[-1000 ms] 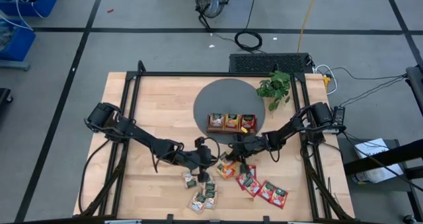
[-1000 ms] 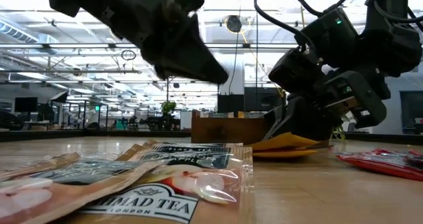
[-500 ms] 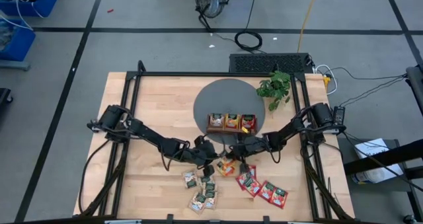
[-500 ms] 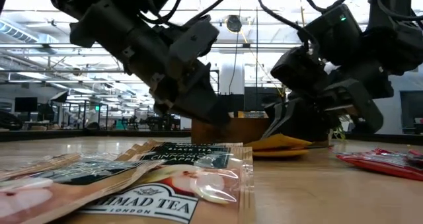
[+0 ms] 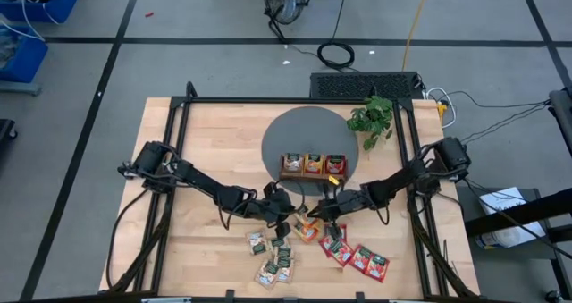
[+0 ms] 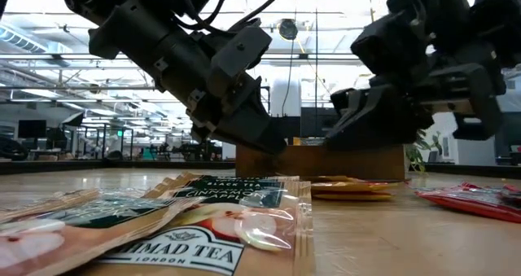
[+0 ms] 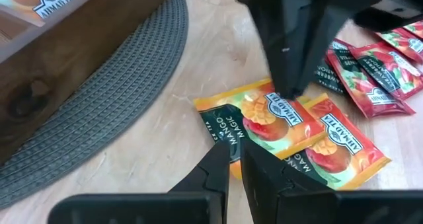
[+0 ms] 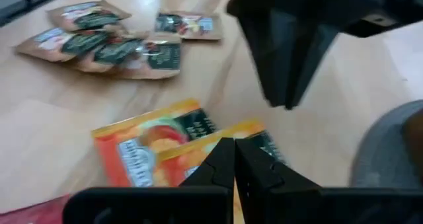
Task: Pick & Place Tea
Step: Put the yellow tea bag into the middle section of the wooden organiser
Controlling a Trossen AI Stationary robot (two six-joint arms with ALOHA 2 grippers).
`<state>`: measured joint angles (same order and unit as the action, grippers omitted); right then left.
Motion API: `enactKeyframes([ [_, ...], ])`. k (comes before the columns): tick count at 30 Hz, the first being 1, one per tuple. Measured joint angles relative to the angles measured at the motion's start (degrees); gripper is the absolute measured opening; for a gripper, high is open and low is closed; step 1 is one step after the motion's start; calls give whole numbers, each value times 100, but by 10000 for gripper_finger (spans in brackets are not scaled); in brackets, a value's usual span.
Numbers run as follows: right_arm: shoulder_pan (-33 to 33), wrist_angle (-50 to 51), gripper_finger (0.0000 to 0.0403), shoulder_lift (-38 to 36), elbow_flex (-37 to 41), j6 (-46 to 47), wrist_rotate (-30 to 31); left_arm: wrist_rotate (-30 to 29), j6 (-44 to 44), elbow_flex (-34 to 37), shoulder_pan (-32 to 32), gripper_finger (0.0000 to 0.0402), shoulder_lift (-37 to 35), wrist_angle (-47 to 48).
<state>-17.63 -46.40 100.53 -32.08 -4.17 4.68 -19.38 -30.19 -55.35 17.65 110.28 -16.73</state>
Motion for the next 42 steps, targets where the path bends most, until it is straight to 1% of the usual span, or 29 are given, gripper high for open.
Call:
enactKeyframes([
  [5,-162,50,0,0,0,-20,-9,-24,-41,0,0,42,0,-6],
  [11,-345,473,0,0,0,-173,-25,-216,297,0,0,42,0,-73],
  [21,-387,578,1,0,-4,-198,-30,-122,58,0,11,43,0,145],
  [23,-387,647,1,0,-5,-150,-28,-123,-29,0,11,50,0,155],
  [26,-362,825,1,0,-4,-89,-27,-124,-152,0,11,75,0,154],
  [29,-359,1037,1,0,-4,-3,-25,-107,-191,0,-9,114,0,158],
  [33,-359,1126,1,-1,-7,27,-23,290,-402,0,-120,172,0,168],
  [36,-335,1133,1,-2,-7,29,-23,518,-645,0,-240,206,0,214],
  [39,-306,1142,2,-2,-7,48,-23,678,-780,0,-336,226,0,305],
  [42,-304,1099,2,-8,47,49,-19,754,-809,0,-399,233,0,341],
])
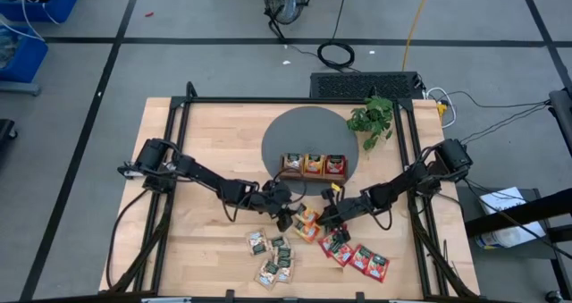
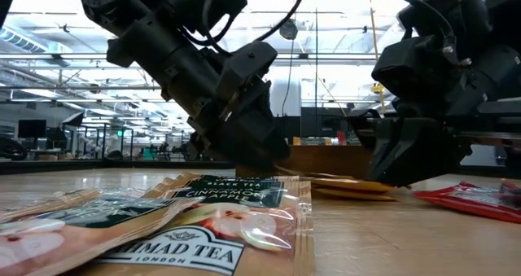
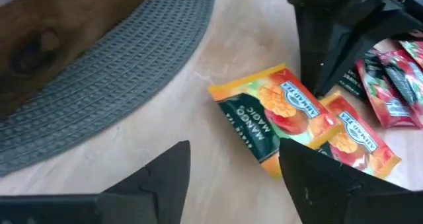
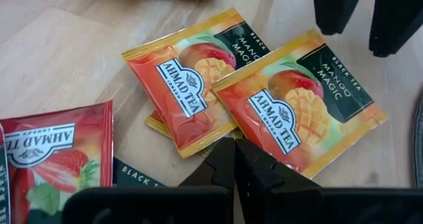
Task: Pick & Place Tea
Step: Put the yellow tea bag into the middle section of the wooden organiser
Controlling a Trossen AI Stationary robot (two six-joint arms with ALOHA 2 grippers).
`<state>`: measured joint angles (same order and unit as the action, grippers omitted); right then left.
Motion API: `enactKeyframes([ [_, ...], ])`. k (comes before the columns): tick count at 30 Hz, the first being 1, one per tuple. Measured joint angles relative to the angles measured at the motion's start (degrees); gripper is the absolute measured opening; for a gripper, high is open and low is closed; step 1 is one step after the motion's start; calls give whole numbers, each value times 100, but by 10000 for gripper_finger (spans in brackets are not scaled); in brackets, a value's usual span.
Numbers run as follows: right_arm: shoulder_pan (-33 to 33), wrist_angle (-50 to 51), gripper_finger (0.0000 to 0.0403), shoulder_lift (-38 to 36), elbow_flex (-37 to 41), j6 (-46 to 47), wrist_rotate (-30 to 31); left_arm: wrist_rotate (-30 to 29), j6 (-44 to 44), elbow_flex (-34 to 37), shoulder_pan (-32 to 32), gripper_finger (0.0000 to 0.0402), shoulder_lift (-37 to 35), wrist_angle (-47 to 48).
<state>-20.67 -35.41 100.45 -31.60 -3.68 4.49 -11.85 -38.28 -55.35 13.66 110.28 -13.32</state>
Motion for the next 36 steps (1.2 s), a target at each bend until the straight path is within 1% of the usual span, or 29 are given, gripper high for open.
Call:
enactKeyframes([
  [5,41,-266,2,-1,145,0,14,188,-80,0,-52,226,-2,-12],
  [10,100,-354,2,3,179,0,5,196,-97,0,-51,212,-2,-32],
  [19,121,-554,2,8,187,-4,1,187,-104,0,-57,219,10,-104],
  [20,121,-578,2,8,187,-4,1,197,-111,-1,-57,218,77,-244],
  [24,121,-559,2,8,187,-7,1,600,-96,-119,-105,211,461,-614],
  [28,121,-555,2,10,187,-47,6,644,-119,-245,-198,210,643,-664],
  [36,160,-416,2,10,187,3,1,626,-93,-240,-206,213,669,-792],
])
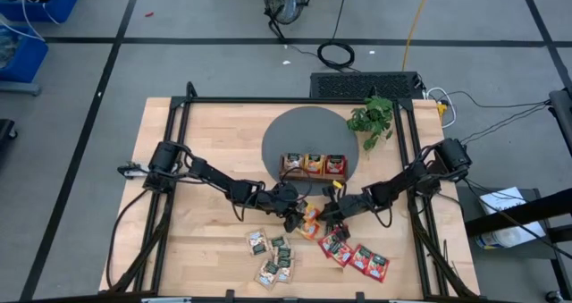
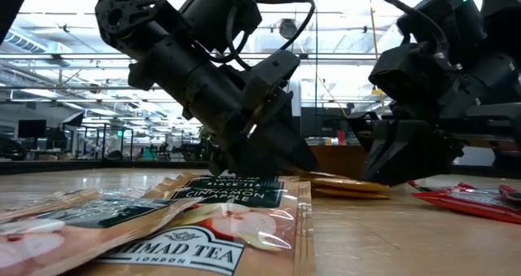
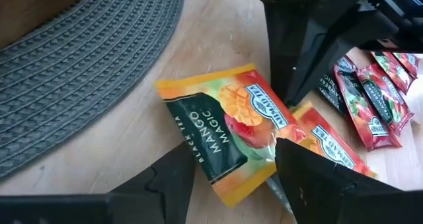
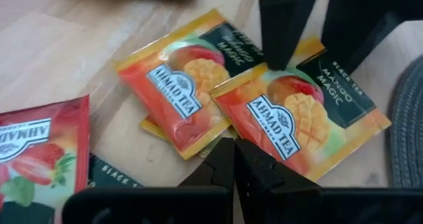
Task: Pick & Place Tea
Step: Put the yellow tea bag into the middle section of the wooden organiser
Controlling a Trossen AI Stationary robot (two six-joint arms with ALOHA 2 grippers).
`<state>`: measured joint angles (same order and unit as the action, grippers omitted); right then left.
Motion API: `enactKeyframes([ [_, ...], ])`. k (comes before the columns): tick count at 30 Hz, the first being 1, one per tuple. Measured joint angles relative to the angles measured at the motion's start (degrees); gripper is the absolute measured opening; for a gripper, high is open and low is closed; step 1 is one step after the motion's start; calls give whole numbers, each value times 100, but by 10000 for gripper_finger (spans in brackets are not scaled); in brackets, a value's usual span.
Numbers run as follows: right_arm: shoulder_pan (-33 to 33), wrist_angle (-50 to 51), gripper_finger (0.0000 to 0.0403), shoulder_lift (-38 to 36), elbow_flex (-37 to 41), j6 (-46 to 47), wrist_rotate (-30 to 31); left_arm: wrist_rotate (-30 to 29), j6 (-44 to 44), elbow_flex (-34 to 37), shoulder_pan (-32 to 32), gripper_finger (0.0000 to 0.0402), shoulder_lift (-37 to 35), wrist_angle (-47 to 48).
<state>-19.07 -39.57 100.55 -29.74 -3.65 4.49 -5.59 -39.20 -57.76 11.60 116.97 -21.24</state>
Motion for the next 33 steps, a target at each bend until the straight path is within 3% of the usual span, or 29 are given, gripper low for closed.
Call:
enactKeyframes([
  [6,-2,15,2,0,-2,16,-2,-58,408,17,-1,185,29,-239],
  [20,61,-138,2,234,-16,86,-8,-41,1337,20,-40,11,29,-793],
  [27,16,-267,2,178,-9,99,-11,-109,2077,17,135,4,-86,-829],
  [33,-232,-179,2,-521,-4,121,-8,-799,2755,15,441,5,-473,-584],
])
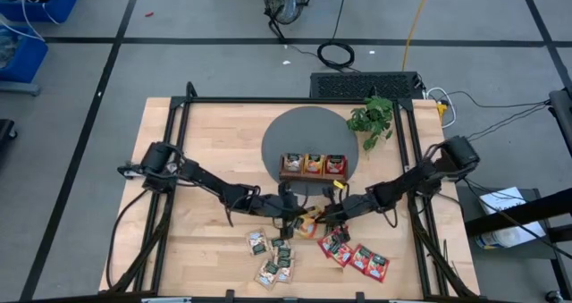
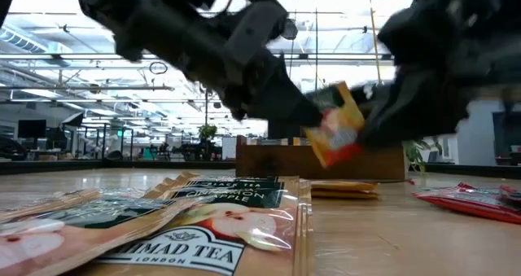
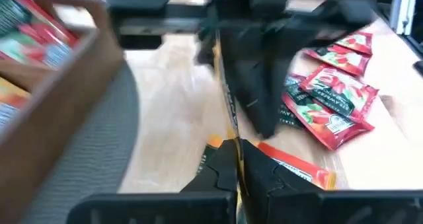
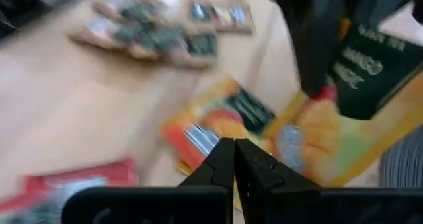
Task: Pick & Place Tea
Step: Put the yellow tea bag into the middle section of the wooden organiser
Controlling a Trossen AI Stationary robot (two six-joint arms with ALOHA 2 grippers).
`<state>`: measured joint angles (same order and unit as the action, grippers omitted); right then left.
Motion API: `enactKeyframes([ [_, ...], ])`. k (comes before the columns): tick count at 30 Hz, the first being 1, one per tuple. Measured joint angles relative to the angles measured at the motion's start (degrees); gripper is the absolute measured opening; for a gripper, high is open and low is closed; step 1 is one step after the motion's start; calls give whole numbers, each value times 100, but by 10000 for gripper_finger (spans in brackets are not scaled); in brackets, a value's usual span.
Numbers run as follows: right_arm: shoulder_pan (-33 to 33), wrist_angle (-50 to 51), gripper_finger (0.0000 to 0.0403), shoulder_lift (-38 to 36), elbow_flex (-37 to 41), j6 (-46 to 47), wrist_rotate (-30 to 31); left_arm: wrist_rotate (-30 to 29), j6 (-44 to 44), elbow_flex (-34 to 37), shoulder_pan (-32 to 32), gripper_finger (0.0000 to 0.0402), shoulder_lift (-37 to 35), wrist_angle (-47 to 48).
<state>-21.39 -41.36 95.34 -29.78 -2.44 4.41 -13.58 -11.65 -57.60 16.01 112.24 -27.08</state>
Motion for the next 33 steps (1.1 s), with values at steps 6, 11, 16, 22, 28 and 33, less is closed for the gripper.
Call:
enactKeyframes([
  [6,-376,484,2,-872,143,-124,603,-950,412,-5,533,4,-297,419],
  [11,-624,311,2,-1478,516,-148,1162,-1499,419,-4,816,6,-362,598],
  [16,-580,-565,16,-1705,799,111,1198,-1502,378,-4,877,4,-364,580],
  [22,-235,-726,65,-1697,787,721,829,-1498,148,-2,894,4,-364,631],
  [28,17,-855,120,-1669,780,1114,764,-1486,106,-2,910,3,-364,649],
  [33,211,-822,155,-1479,558,1248,733,-1426,124,-124,921,2,-364,773],
])
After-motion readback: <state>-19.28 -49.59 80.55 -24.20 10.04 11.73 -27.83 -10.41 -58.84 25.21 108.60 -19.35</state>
